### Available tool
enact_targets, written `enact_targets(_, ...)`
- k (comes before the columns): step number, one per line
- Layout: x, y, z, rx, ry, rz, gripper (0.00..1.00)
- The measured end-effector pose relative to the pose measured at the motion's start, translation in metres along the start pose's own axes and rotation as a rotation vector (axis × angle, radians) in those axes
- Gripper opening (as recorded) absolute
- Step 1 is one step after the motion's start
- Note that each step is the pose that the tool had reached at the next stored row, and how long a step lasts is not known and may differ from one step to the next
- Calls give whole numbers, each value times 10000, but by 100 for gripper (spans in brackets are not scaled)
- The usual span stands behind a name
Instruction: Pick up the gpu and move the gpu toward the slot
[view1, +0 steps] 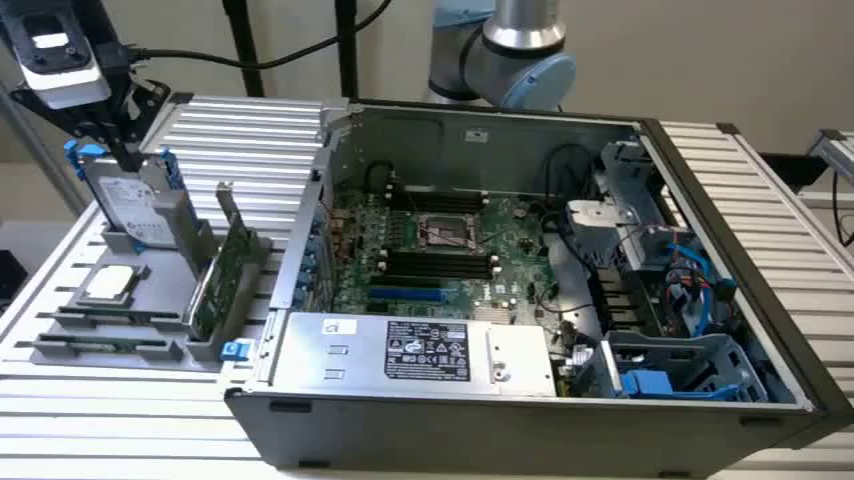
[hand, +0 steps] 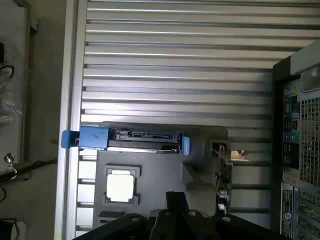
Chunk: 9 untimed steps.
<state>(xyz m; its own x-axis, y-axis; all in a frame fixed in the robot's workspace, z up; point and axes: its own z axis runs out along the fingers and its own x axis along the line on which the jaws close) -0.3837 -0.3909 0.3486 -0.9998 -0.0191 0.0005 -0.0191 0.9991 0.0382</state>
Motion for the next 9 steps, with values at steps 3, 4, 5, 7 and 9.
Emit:
enact_targets(3,0,0,0,1,0,0,11)
enact_targets(4,0,0,0,0,0,0,11)
enact_targets(5,0,0,0,0,0,0,11)
enact_targets(7,0,0,0,0,0,-1,11)
enact_targets(9,0,0,0,1,0,0,11)
